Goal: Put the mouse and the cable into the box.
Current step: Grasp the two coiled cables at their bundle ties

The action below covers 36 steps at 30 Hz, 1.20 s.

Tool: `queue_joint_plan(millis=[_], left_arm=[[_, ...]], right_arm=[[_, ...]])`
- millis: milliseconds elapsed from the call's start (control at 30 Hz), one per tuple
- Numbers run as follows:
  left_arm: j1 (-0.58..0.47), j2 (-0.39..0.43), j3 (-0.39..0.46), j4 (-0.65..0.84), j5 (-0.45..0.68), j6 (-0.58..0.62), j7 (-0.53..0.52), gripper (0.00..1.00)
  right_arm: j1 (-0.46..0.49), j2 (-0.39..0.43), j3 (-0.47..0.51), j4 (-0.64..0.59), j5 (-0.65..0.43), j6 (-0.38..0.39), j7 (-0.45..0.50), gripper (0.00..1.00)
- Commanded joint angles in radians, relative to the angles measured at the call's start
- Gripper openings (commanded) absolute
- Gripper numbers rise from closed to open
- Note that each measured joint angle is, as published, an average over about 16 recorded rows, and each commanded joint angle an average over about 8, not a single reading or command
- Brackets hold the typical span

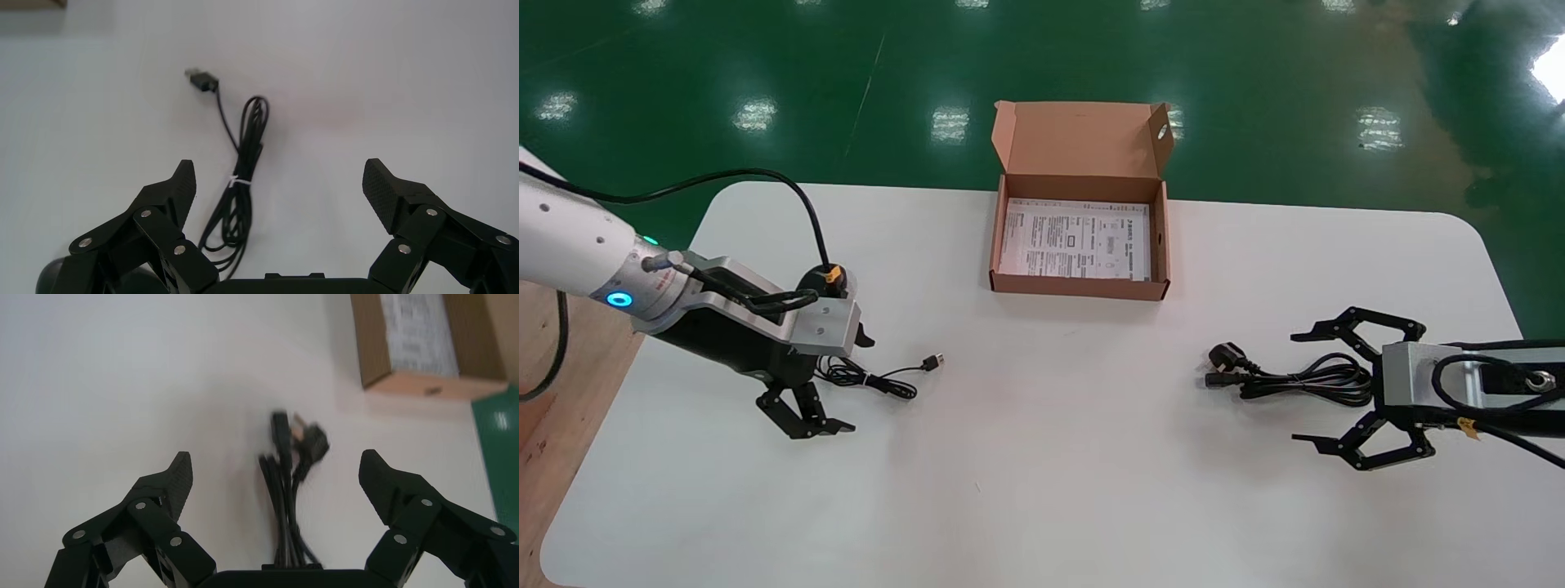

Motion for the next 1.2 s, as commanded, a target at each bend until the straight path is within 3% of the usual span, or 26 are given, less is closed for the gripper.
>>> queue_joint_plan(millis=[33,300,600,667,733,867,933,967,1200], left_arm=[[-0.015,0.032,0.012,0.08,0.02,-0.02,0.052,1.0],[-0.028,0.091,0.005,0.259,0.018,-0.116,0.179,1.0],[-0.015,0.129,-0.003,0.355,0.009,-0.201,0.252,1.0],[-0.013,0.134,-0.003,0.368,0.009,-0.215,0.26,1.0],[-0.013,0.138,-0.003,0.377,0.009,-0.224,0.264,0.84],[-0.012,0.142,-0.003,0.385,0.009,-0.232,0.267,0.34],[-0.012,0.141,-0.004,0.382,0.008,-0.23,0.266,0.09],[-0.012,0.14,-0.004,0.38,0.008,-0.229,0.265,0.03],[-0.012,0.136,-0.004,0.372,0.008,-0.221,0.263,0.0]], right_arm=[[0.023,-0.017,-0.012,-0.062,-0.029,0.013,-0.037,1.0],[0.072,-0.078,-0.041,-0.229,-0.094,0.087,-0.144,1.0],[0.101,-0.143,-0.057,-0.354,-0.127,0.172,-0.22,1.0],[0.106,-0.153,-0.059,-0.373,-0.131,0.187,-0.229,0.79],[0.11,-0.159,-0.06,-0.386,-0.134,0.197,-0.234,0.54],[0.114,-0.164,-0.061,-0.396,-0.138,0.205,-0.237,0.04],[0.113,-0.163,-0.061,-0.392,-0.137,0.203,-0.236,0.0],[0.113,-0.162,-0.061,-0.391,-0.137,0.202,-0.235,0.0],[0.109,-0.158,-0.06,-0.38,-0.133,0.195,-0.232,0.0]])
